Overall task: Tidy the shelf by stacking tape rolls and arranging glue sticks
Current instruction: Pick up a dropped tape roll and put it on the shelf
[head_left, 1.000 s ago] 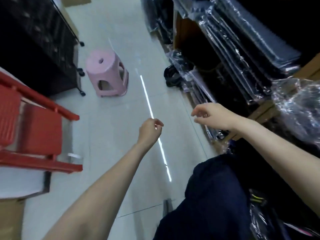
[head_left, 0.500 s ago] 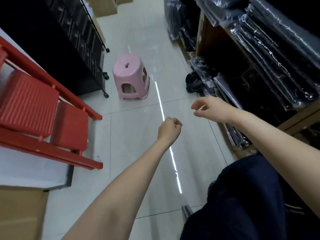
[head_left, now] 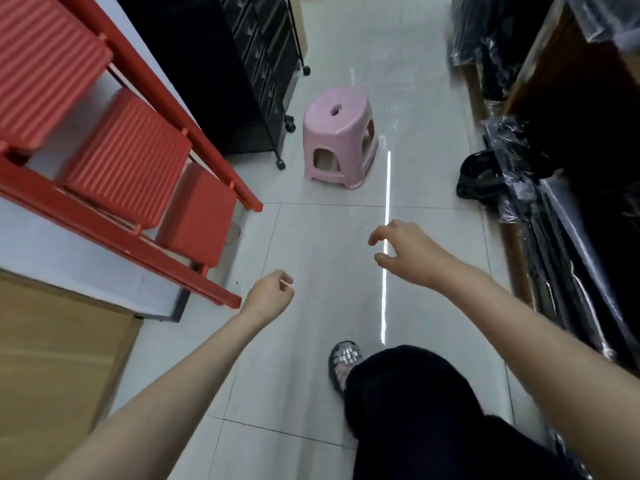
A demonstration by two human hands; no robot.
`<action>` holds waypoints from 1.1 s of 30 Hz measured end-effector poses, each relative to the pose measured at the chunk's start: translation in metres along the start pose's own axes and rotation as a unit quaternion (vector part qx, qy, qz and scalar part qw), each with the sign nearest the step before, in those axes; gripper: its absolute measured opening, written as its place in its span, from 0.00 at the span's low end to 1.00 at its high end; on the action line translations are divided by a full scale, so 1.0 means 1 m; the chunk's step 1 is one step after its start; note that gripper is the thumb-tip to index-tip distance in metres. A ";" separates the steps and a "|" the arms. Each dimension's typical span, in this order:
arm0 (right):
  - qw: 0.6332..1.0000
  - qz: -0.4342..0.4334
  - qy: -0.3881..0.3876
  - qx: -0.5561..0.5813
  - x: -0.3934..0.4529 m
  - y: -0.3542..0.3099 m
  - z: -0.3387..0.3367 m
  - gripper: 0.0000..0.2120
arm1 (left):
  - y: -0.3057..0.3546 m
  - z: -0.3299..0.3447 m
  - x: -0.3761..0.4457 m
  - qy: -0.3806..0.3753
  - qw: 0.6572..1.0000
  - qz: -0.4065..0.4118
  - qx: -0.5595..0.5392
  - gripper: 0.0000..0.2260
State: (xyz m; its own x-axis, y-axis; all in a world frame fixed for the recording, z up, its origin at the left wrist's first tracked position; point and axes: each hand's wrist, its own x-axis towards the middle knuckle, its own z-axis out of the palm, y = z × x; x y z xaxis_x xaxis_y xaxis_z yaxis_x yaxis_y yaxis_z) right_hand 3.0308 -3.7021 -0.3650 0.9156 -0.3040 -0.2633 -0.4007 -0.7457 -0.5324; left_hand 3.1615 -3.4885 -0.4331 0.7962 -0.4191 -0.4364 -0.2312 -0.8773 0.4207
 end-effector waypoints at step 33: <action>0.983 -0.086 -0.156 0.044 0.570 0.096 0.332 0.17 | -0.261 0.108 0.538 0.032 0.971 -0.178 0.157 0.14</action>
State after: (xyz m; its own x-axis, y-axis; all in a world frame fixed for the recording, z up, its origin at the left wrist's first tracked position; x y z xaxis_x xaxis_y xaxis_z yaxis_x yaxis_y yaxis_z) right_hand 3.5027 -3.7500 -0.8331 0.9207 0.0291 -0.3892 -0.2540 -0.7125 -0.6541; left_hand 3.5894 -3.5104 -0.8639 0.8877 -0.0698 -0.4551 -0.0864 -0.9961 -0.0157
